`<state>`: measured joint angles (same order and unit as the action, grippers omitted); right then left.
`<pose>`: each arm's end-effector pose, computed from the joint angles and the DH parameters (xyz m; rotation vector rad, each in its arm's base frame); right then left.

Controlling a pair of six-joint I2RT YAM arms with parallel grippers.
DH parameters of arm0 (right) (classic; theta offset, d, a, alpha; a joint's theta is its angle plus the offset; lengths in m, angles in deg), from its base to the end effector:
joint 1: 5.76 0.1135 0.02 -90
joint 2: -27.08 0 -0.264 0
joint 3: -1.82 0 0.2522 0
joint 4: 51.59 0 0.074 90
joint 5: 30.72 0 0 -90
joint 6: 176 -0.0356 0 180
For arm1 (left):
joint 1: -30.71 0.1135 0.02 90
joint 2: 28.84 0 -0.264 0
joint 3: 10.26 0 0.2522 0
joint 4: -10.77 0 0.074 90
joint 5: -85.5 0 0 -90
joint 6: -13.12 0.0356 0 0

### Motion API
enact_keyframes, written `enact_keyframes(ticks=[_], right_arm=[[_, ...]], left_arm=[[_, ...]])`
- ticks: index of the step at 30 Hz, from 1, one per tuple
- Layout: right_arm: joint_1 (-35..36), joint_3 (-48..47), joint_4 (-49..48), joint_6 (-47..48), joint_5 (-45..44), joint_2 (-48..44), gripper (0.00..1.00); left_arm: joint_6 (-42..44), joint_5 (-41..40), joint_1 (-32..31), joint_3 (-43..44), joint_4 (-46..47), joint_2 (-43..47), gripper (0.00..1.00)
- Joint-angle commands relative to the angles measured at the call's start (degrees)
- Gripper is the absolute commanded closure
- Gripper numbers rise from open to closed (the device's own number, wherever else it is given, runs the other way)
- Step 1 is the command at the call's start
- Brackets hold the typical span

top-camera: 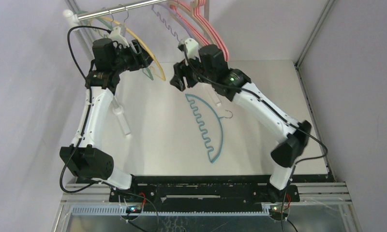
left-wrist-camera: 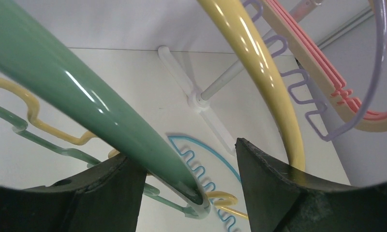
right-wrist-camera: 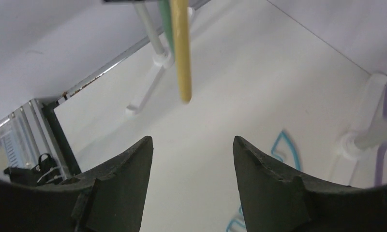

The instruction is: Organize the hangers

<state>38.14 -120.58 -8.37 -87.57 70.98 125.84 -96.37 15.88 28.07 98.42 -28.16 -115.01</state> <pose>0.2788 0.2783 0.4391 -0.8434 1.7842 0.7228 0.3374 -0.0280 0.4431 -0.0253 1.8813 -0.5966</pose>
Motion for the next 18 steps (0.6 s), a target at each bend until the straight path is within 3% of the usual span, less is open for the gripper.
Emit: enact_keyframes(ticks=[1,7,14,18], right_arm=[[-0.66,-11.01,-1.74,-0.35,5.49,8.45,0.31],[-0.83,-20.67,-5.44,-4.5,9.69,15.18,0.32],[-0.52,-19.73,-10.55,-5.22,10.74,15.55,0.34],[-1.27,-19.75,-12.53,-7.38,12.01,17.0,0.41]], left_arm=[[0.05,3.53,0.57,-0.26,-3.93,1.19,0.29],[0.15,4.8,0.7,0.37,-4.31,0.38,0.29],[0.35,5.85,1.2,1.11,-4.51,-0.96,0.29],[0.36,6.69,1.62,1.44,-4.59,-1.36,0.29]])
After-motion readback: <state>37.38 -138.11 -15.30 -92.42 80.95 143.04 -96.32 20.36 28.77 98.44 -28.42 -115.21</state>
